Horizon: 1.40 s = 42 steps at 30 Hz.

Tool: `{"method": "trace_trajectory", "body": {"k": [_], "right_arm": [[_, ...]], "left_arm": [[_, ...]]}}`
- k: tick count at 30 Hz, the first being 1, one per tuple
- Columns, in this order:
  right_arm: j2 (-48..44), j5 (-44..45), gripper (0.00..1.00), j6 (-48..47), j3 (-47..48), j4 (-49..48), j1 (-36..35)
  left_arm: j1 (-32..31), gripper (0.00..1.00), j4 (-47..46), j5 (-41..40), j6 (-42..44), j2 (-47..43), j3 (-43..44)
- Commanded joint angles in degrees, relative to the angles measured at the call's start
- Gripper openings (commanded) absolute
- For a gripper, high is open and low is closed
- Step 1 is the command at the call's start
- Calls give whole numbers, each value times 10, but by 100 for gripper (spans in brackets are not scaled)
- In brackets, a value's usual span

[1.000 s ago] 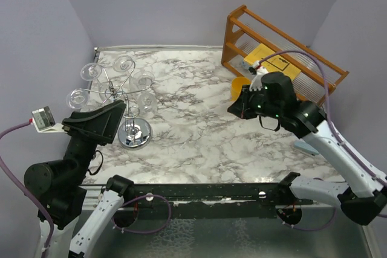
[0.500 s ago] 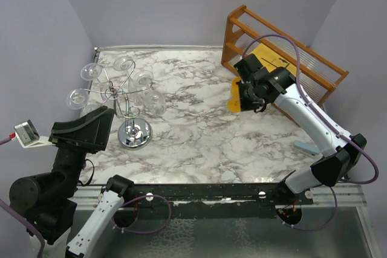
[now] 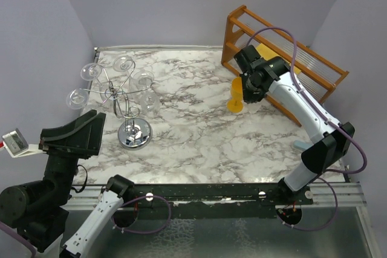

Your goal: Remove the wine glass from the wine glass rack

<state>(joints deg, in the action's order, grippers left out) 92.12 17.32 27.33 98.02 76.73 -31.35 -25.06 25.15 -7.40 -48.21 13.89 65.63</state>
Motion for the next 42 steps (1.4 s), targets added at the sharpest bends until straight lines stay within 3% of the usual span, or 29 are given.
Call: {"method": "trace_trajectory", "body": {"k": [1,23,31,42], "right_arm": [[18,15,1,-11,26,2,9],[72,-39,1,-37,53,-22,28],[70,-47,34,-52,54,-25,32],[13,-60,52,-67,85,-19,33]], "left_arm": [[-9,99,10,-34,26,-14,17],[-32,99,6,-52,31,-21,6],[-38,99,9,-60,32,-25,5],[-41,99,21,-65,15,-18,0]]}}
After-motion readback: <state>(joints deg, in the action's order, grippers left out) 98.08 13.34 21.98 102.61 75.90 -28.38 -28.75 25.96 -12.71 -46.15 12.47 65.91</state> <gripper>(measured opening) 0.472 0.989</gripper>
